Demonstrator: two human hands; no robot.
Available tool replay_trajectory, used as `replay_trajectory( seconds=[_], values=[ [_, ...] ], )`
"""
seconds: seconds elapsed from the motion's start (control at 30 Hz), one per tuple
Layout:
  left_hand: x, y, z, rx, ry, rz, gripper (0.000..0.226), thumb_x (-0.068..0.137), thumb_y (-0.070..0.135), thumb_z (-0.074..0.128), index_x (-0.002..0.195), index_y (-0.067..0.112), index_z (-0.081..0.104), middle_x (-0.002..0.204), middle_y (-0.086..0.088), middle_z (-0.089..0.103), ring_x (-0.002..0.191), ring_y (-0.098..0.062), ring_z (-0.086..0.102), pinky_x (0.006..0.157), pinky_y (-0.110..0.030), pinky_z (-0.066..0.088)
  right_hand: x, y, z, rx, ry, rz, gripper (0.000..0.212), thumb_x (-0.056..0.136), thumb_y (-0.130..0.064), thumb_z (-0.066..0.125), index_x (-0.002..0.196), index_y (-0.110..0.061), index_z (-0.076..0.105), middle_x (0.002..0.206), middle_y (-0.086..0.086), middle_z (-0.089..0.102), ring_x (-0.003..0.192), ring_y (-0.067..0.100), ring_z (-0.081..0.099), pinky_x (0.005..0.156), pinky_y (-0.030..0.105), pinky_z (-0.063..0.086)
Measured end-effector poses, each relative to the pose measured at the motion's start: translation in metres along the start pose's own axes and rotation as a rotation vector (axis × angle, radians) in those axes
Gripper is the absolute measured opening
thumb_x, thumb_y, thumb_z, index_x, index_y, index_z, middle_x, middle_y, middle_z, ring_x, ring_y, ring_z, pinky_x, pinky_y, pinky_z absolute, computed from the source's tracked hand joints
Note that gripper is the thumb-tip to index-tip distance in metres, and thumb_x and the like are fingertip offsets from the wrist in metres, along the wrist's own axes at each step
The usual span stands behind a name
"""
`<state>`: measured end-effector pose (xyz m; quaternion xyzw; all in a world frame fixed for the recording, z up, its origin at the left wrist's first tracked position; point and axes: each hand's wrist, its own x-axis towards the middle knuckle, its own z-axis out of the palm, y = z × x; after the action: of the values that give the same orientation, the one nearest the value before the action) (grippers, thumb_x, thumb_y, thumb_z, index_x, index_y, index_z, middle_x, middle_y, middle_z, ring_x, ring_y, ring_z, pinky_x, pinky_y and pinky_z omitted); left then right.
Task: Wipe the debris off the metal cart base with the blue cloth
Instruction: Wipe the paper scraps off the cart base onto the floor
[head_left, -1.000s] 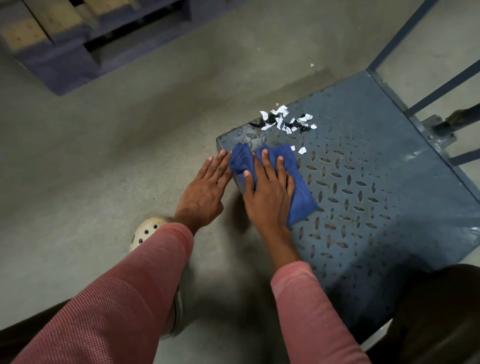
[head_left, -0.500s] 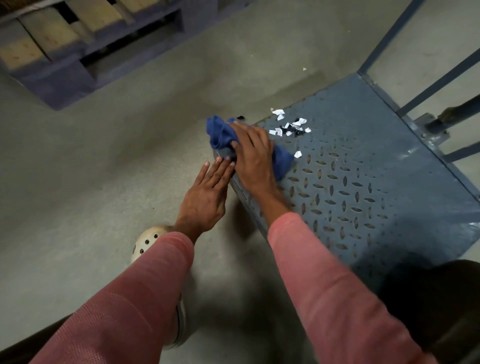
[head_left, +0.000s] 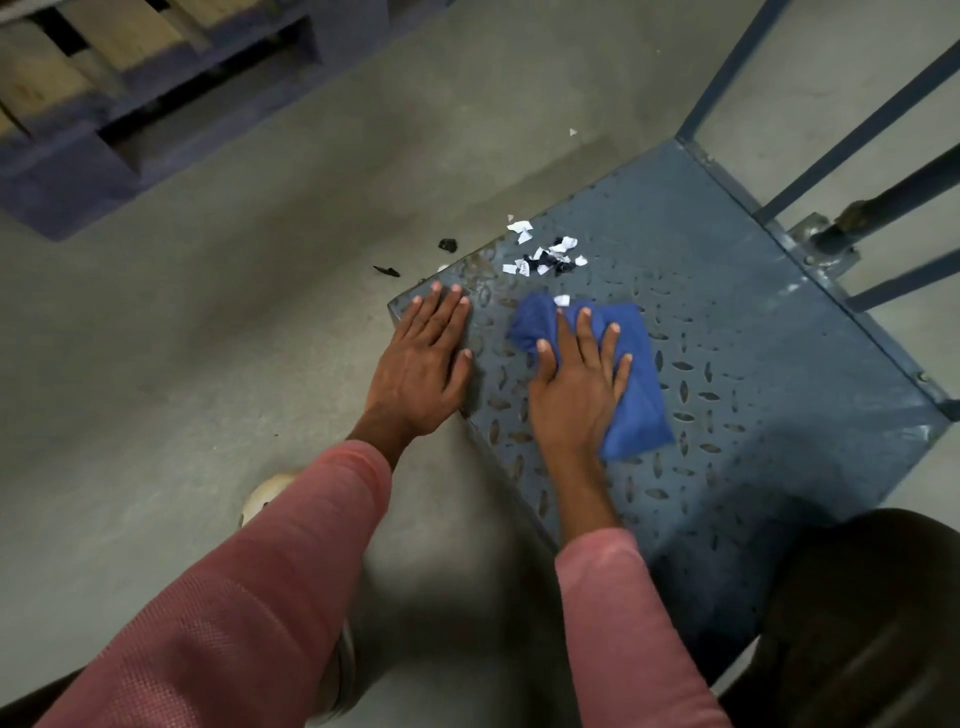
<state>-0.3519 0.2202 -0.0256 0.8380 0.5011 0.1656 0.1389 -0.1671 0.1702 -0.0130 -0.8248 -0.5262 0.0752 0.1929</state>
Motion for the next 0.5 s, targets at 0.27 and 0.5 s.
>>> replay_trajectory(
  seconds=[0.27, 0.5],
  values=[
    [0.022, 0.016, 0.017, -0.042, 0.168, -0.174, 0.07, 0.102, 0.044, 0.037, 0.162, 0.008, 0.035, 0.17, -0.008, 0.03, 0.16, -0.022, 0.02, 0.129, -0.039, 0.011, 0.089, -0.046, 0.023, 0.168, -0.162, -0.283, 0.046, 0.105, -0.023, 0.05, 0.15, -0.017, 0.047, 0.159, 0.002, 0.041, 0.155, 0.028, 0.022, 0.126, 0.041, 0.009],
    [0.023, 0.02, 0.018, -0.049, 0.221, -0.216, 0.064, 0.102, 0.04, 0.038, 0.158, 0.011, 0.045, 0.167, -0.007, 0.039, 0.159, -0.019, 0.026, 0.127, -0.044, 0.021, 0.097, -0.047, 0.02, 0.459, -0.129, -0.374, 0.043, 0.1, -0.003, 0.05, 0.143, -0.008, 0.056, 0.15, 0.01, 0.053, 0.148, 0.031, 0.038, 0.121, 0.05, 0.032]
  ],
)
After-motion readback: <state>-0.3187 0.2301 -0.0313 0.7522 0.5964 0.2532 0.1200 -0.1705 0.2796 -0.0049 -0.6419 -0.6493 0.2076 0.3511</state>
